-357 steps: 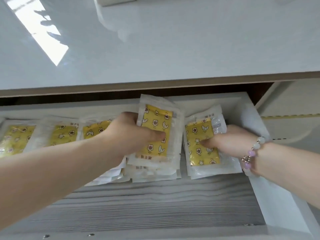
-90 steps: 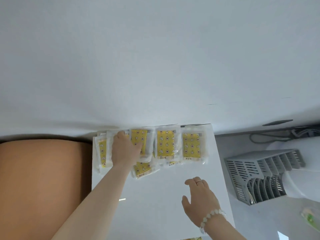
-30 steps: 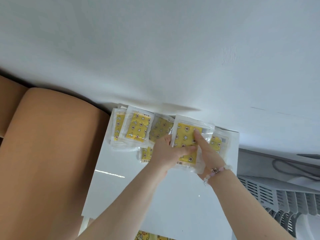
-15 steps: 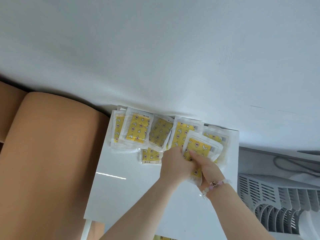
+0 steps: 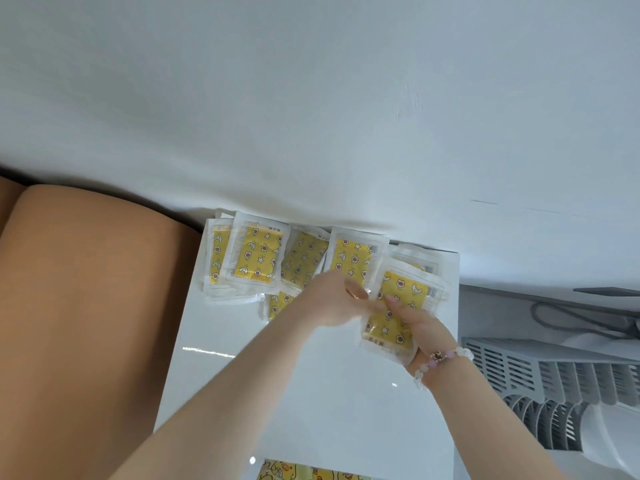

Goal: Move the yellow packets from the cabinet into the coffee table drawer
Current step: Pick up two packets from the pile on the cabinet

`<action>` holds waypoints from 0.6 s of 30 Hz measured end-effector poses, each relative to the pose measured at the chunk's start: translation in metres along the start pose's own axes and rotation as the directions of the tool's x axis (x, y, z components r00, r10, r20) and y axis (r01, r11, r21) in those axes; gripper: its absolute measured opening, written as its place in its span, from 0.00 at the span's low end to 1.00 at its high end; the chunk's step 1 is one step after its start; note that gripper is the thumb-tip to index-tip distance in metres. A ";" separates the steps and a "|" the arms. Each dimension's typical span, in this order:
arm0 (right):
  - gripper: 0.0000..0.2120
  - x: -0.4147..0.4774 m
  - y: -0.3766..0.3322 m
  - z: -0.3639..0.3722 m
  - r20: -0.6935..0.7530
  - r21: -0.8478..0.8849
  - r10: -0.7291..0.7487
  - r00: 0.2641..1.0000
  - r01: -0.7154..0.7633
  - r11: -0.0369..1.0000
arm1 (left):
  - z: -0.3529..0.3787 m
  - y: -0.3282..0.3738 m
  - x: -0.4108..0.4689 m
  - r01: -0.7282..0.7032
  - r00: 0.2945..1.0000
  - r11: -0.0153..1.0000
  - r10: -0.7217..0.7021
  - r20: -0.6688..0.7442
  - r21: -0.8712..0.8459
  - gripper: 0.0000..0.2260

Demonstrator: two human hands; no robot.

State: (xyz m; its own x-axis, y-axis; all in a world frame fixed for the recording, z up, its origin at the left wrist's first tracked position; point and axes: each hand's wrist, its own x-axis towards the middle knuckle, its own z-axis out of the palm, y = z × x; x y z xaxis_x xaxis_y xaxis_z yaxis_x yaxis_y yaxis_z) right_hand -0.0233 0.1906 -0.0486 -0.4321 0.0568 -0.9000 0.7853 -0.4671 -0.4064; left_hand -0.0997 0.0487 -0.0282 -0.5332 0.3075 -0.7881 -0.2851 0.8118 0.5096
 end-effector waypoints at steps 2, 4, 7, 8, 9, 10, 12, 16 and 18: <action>0.05 0.003 -0.003 -0.010 -0.053 0.023 0.002 0.999 -0.001 1.000 | -0.011 -0.003 0.011 0.037 0.984 0.999 -0.036 -0.176 0.007 0.19; 0.06 0.003 -0.003 -0.017 -0.111 0.031 -0.001 0.994 0.004 1.000 | -0.013 -0.006 0.019 0.074 0.921 0.995 -0.041 -0.388 0.070 0.20; 0.08 0.003 0.000 -0.024 -0.160 0.053 0.001 0.987 0.008 0.999 | -0.007 -0.003 0.027 0.169 0.847 0.973 -0.063 -0.528 0.156 0.23; 0.08 0.003 0.001 -0.024 -0.170 0.060 0.008 0.985 0.003 0.998 | -0.004 -0.001 0.029 0.190 0.842 0.963 -0.060 -0.536 0.191 0.24; 0.07 0.004 0.001 -0.025 -0.173 0.073 0.011 0.985 0.002 0.997 | -0.002 0.002 0.031 0.204 0.842 0.951 -0.050 -0.537 0.231 0.26; 0.06 0.005 0.001 -0.026 -0.171 0.087 0.013 0.985 0.002 0.996 | 0.000 0.005 0.033 0.214 0.847 0.939 -0.040 -0.531 0.271 0.27; 0.06 0.006 0.001 -0.028 -0.169 0.090 0.006 0.986 0.009 0.996 | 0.006 0.009 0.037 0.226 0.856 0.920 -0.030 -0.516 0.321 0.32; 0.08 0.005 0.002 -0.028 -0.181 0.082 -0.018 0.983 0.033 0.996 | 0.022 0.005 0.044 0.222 0.845 0.903 0.011 -0.534 0.369 0.35; 0.05 0.004 0.000 -0.027 -0.180 0.074 -0.033 0.983 0.047 0.996 | 0.025 0.001 0.045 0.218 0.834 0.913 0.009 -0.551 0.345 0.36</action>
State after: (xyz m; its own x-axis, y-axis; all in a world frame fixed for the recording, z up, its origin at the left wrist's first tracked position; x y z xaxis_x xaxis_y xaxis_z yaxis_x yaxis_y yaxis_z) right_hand -0.0128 0.2141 -0.0566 -0.3708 0.2297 -0.8998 0.7292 -0.5280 -0.4353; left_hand -0.1040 0.0764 -0.0717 -0.8865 -0.0097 -0.4627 -0.1016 0.9795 0.1740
